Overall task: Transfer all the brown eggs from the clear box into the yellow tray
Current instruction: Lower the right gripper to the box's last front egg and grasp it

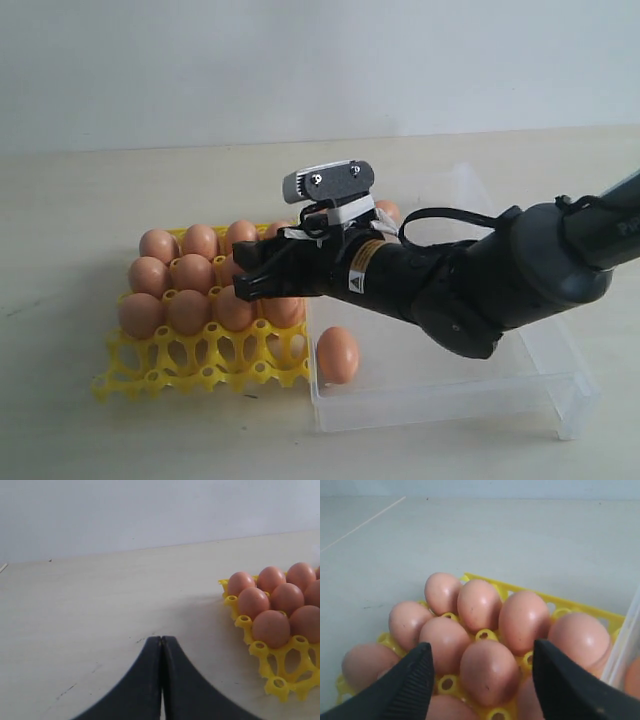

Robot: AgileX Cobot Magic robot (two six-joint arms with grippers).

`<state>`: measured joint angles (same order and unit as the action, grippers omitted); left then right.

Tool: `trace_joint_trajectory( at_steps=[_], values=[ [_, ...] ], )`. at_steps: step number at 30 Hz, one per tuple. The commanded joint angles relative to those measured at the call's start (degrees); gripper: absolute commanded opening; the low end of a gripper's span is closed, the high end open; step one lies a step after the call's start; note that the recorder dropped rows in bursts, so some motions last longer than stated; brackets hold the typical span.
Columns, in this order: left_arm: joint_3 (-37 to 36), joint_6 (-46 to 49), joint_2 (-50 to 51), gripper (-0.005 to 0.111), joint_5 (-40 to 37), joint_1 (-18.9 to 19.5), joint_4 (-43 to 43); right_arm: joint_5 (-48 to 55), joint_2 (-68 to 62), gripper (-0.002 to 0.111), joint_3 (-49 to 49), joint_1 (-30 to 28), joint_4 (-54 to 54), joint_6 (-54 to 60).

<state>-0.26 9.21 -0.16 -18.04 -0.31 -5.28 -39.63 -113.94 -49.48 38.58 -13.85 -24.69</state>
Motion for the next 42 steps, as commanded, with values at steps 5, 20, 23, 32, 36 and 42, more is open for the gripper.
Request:
trace_joint_trajectory(
  at_steps=[5,20,23,32,36,42],
  values=[
    [0.26,-0.19,0.16,0.0,0.2,-0.34,-0.28,49.92,24.12,0.038,-3.27,-0.32,2.89,-0.9],
    [0.26,-0.19,0.16,0.0,0.2,-0.34,-0.28,63.27,18.23,0.065,-3.43,-0.57,20.1,2.68],
    [0.26,-0.19,0.16,0.0,0.2,-0.34,-0.28,63.44,15.75,0.065,-3.43,-0.57,25.66,6.05],
    [0.26,-0.19,0.16,0.0,0.2,-0.34,-0.28,60.18,12.44,0.065,-3.43,-0.57,30.13,11.62],
    [0.26,-0.19,0.16,0.0,0.2,-0.34,-0.28,58.98,10.71,0.065,-3.54,-0.57,29.99,12.52],
    [0.26,-0.19,0.16,0.0,0.2,-0.34,-0.28,54.95,8.53,0.065,-3.54,-0.57,29.32,13.06]
  ],
)
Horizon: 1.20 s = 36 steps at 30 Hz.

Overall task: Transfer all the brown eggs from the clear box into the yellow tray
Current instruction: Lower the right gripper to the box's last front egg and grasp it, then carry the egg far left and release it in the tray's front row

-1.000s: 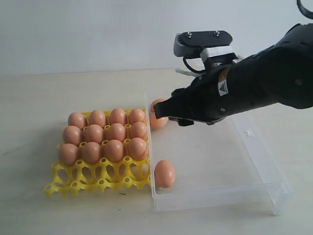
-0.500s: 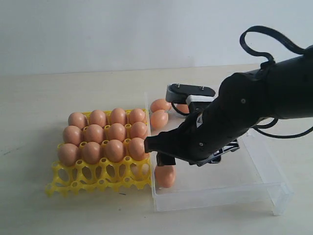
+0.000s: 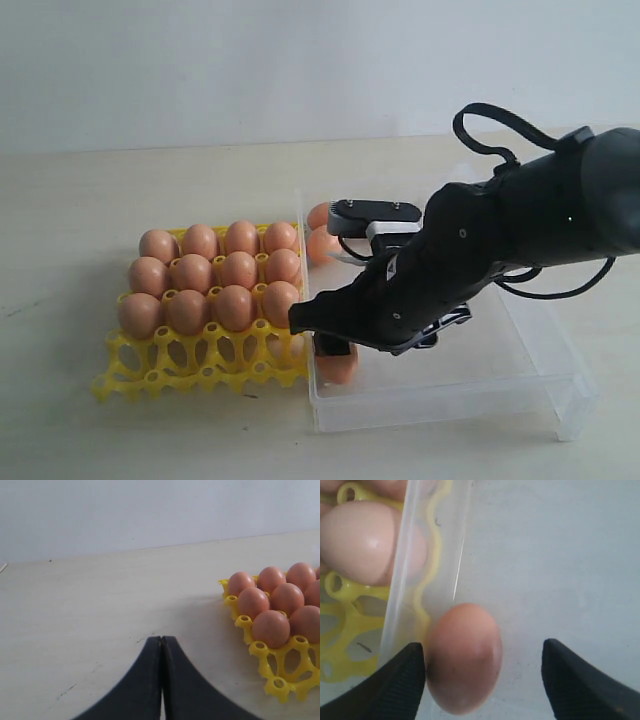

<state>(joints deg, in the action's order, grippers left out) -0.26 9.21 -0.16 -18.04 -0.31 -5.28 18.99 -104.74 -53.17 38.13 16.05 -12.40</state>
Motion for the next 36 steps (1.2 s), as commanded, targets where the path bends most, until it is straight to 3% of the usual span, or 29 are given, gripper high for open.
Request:
trace_joint_trajectory(
  at_steps=[1,10,12,16,17,20,27,31,36],
  values=[
    [0.26,-0.19,0.16,0.0,0.2,-0.34,-0.28,-4.12,-0.8,0.065,0.15,-0.11,-0.57,0.77],
    [0.26,-0.19,0.16,0.0,0.2,-0.34,-0.28,-6.77,-4.1,0.061,0.15,-0.11,-1.65,0.77],
    [0.26,-0.19,0.16,0.0,0.2,-0.34,-0.28,-7.0,-4.1,0.049,0.15,-0.11,-1.65,0.77],
    [0.26,-0.19,0.16,0.0,0.2,-0.34,-0.28,-7.8,-3.69,0.006,0.15,-0.11,-3.57,0.77],
    [0.26,-0.19,0.16,0.0,0.2,-0.34,-0.28,-8.27,-3.13,0.001,0.15,-0.11,-4.99,0.77],
    [0.26,-0.19,0.16,0.0,0.2,-0.34,-0.28,-10.53,0.6,0.0,0.15,-0.11,-8.11,0.67],
    [0.26,-0.19,0.16,0.0,0.2,-0.34,-0.28,-31.5,7.36,0.0,0.25,2.74,-15.06,-1.72],
    [0.26,-0.19,0.16,0.0,0.2,-0.34,-0.28,-40.08,3.69,0.0,0.25,5.28,-26.38,-13.42],
    [0.26,-0.19,0.16,0.0,0.2,-0.34,-0.28,-58.46,-3.18,0.0,0.25,7.51,-37.97,-26.59]
  ],
)
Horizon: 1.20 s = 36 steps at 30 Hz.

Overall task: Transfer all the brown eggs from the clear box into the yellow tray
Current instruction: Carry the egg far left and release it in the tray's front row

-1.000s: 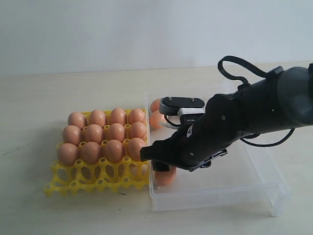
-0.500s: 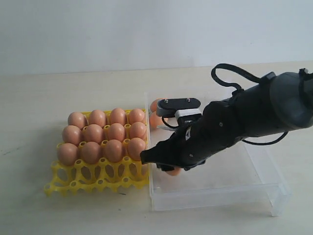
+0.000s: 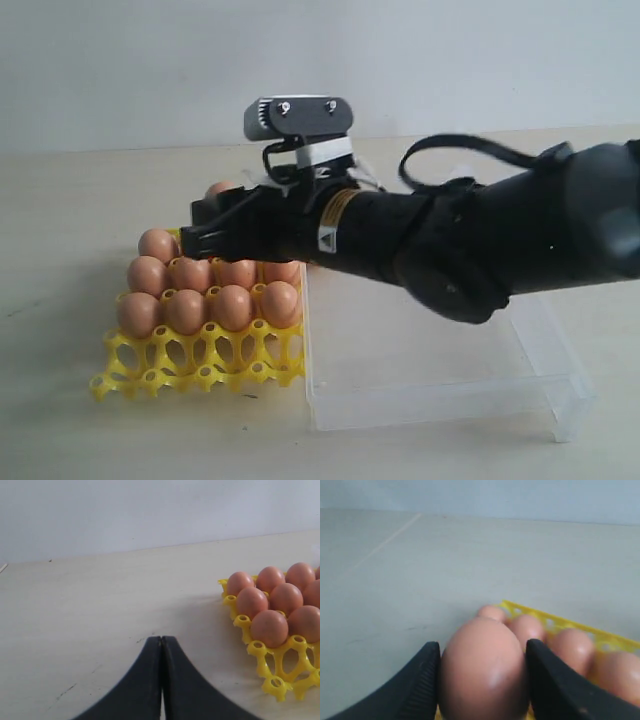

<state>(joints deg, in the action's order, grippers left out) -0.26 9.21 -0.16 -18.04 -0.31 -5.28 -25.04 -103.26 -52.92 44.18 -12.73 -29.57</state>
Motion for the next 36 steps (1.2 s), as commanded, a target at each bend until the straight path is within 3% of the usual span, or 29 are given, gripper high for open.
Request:
trace_joint_trajectory(
  at_steps=[1,8,24,36],
  values=[
    [0.26,-0.19,0.16,0.0,0.2,-0.34,-0.28,-16.64,-6.12,0.0,-0.1,1.6,-10.33,-10.42],
    [0.26,-0.19,0.16,0.0,0.2,-0.34,-0.28,-27.81,-13.55,0.0,-0.19,1.75,-15.24,-18.52],
    [0.26,-0.19,0.16,0.0,0.2,-0.34,-0.28,-27.21,-21.35,0.0,-9.47,2.84,-26.0,-30.65],
    [0.26,-0.19,0.16,0.0,0.2,-0.34,-0.28,-27.23,-25.85,0.0,-13.29,3.13,-25.62,-32.77]
  ],
)
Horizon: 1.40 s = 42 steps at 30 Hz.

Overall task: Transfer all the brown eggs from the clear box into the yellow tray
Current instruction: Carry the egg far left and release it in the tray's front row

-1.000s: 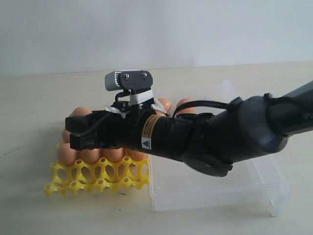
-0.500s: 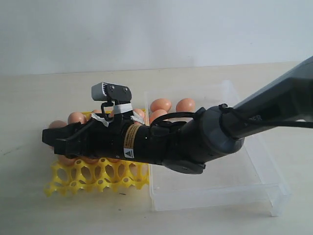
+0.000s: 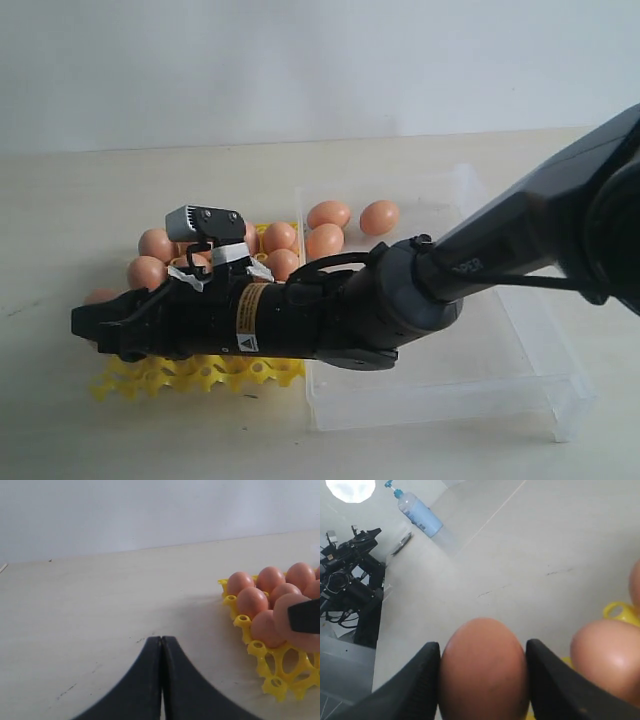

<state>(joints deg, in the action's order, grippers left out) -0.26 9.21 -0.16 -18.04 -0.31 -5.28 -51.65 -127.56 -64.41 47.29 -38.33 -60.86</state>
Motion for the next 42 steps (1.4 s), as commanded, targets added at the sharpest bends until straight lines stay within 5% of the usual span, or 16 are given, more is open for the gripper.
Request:
trace_joint_trajectory(
  at_steps=[1,6,11,13,37,42],
  values=[
    [0.26,-0.19,0.16,0.0,0.2,-0.34,-0.28,-0.5,-1.8,0.0,-2.05,0.02,-0.16,-1.48],
    [0.26,-0.19,0.16,0.0,0.2,-0.34,-0.28,-0.25,-2.37,0.004,-2.44,0.02,-0.79,-1.77],
    [0.26,-0.19,0.16,0.0,0.2,-0.34,-0.28,0.93,-2.37,0.046,-2.44,0.02,-0.24,-1.77],
    [0.26,-0.19,0.16,0.0,0.2,-0.34,-0.28,1.44,-2.37,0.052,-2.44,0.02,0.34,-1.77],
    [0.26,-0.19,0.16,0.0,0.2,-0.34,-0.28,1.09,5.17,0.051,-2.44,-0.47,0.74,3.01],
    [0.26,-0.19,0.16,0.0,0.2,-0.34,-0.28,21.35,16.86,0.036,-2.44,-1.44,-2.85,4.13]
  ],
)
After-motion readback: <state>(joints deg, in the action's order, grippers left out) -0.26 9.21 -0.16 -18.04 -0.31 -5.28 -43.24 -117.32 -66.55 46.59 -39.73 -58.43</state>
